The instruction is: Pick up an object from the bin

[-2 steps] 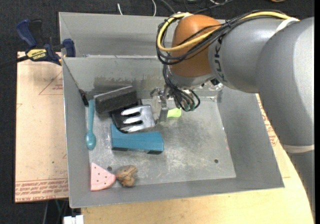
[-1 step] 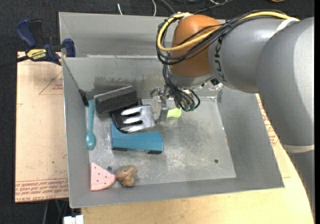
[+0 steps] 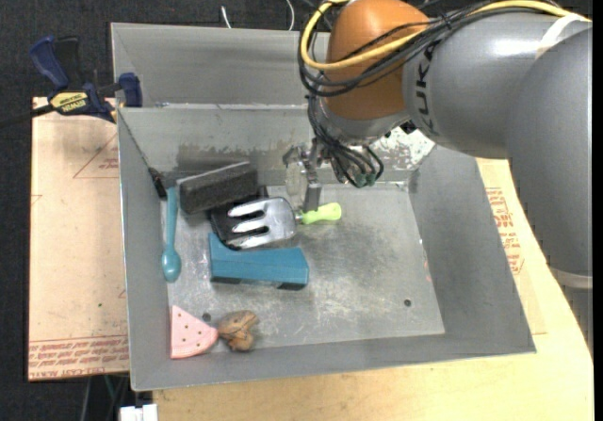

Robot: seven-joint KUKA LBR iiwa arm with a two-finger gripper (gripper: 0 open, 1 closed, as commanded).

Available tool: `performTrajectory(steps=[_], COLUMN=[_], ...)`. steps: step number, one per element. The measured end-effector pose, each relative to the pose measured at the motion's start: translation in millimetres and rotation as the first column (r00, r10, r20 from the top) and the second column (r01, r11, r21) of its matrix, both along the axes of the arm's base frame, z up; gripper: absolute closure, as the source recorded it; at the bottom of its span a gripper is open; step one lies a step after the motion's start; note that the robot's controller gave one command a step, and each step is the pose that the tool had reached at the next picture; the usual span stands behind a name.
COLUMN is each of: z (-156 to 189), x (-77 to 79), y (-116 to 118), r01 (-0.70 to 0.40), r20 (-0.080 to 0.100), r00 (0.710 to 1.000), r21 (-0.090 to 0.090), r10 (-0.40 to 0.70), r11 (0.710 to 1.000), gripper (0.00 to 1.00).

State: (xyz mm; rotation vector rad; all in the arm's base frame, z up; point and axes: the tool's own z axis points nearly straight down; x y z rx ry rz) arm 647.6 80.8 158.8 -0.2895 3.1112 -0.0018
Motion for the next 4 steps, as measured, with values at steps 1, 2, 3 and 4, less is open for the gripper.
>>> performTrajectory(steps=[1,2,3,4], z=[-50,-58,-11,13], x=[-3.6,-15.0,-11.1,-11.1], y=[15,26,36,38], r01=[0.108,0.113,-0.126,-0.210], r20=[-0.002,-0.001,0.000,0.006], r00=[0.994,0.994,0.992,0.978], r21=[0.002,0.002,-0.001,-0.001], r10=[-0.108,-0.113,0.126,0.210], r11=[0.994,0.994,0.992,0.978], gripper=[1.00,1.00,1.00,1.00])
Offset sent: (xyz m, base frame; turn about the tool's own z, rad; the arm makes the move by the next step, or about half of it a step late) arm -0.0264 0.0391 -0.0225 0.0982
